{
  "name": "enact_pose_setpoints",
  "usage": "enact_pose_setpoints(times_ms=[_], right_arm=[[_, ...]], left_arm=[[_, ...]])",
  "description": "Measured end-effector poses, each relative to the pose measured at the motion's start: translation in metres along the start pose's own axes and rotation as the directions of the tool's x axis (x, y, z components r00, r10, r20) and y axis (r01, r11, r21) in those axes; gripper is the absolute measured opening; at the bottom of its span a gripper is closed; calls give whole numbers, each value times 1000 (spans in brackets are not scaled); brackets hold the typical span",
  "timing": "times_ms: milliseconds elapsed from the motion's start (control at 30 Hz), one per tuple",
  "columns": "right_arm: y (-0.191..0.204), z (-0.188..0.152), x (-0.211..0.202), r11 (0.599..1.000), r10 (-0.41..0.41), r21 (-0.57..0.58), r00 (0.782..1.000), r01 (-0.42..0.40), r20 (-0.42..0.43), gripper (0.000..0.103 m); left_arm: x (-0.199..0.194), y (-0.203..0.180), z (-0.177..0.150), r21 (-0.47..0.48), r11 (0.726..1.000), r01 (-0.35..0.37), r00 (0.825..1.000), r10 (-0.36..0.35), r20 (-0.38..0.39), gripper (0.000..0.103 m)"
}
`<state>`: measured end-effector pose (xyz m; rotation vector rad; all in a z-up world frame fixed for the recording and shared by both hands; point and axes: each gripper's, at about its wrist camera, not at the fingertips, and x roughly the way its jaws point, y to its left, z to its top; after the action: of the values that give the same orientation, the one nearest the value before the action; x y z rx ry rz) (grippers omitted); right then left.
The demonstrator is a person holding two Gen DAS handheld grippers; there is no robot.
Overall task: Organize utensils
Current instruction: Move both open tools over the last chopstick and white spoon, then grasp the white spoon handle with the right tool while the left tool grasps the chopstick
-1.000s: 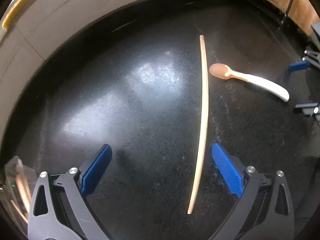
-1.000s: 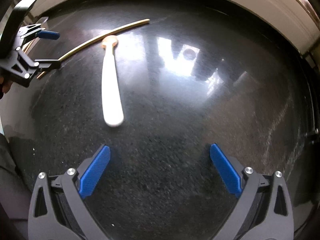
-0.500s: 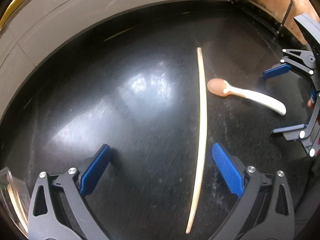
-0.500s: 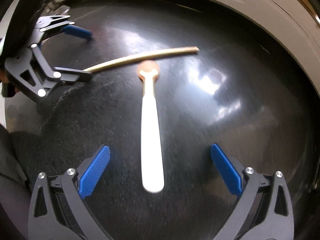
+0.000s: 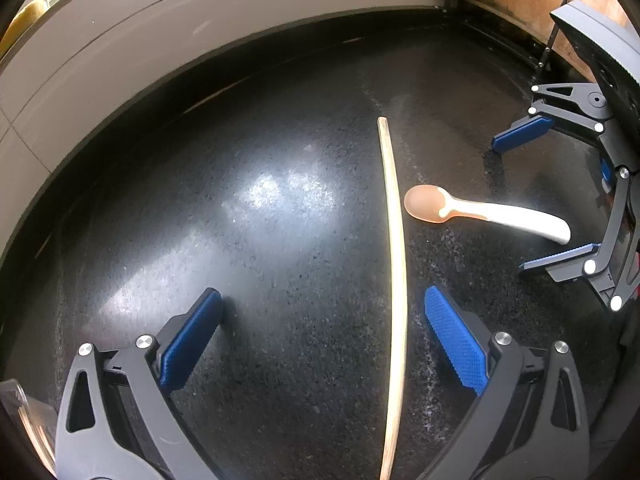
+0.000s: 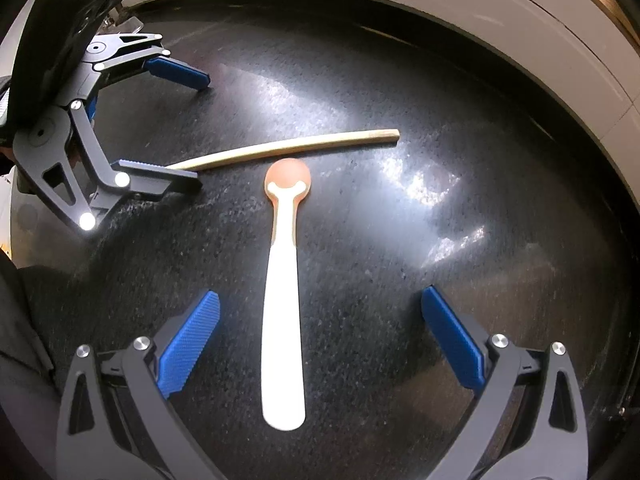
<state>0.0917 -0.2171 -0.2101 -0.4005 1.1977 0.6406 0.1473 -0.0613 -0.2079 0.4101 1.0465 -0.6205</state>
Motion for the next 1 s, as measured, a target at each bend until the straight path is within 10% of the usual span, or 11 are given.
enact_pose_setpoints(times_ms=[500,1000], right_arm=[[0,0,3,1000,0,0,1000,0,6,93],[-2,9,-9,1000,9,-3,999,-9,37,37]], left_arm=[[-10,-3,-3,-3,1000,-5,1000,5,17,85],[-15,-9,-1,16,1000,-5,999,5,37,55]])
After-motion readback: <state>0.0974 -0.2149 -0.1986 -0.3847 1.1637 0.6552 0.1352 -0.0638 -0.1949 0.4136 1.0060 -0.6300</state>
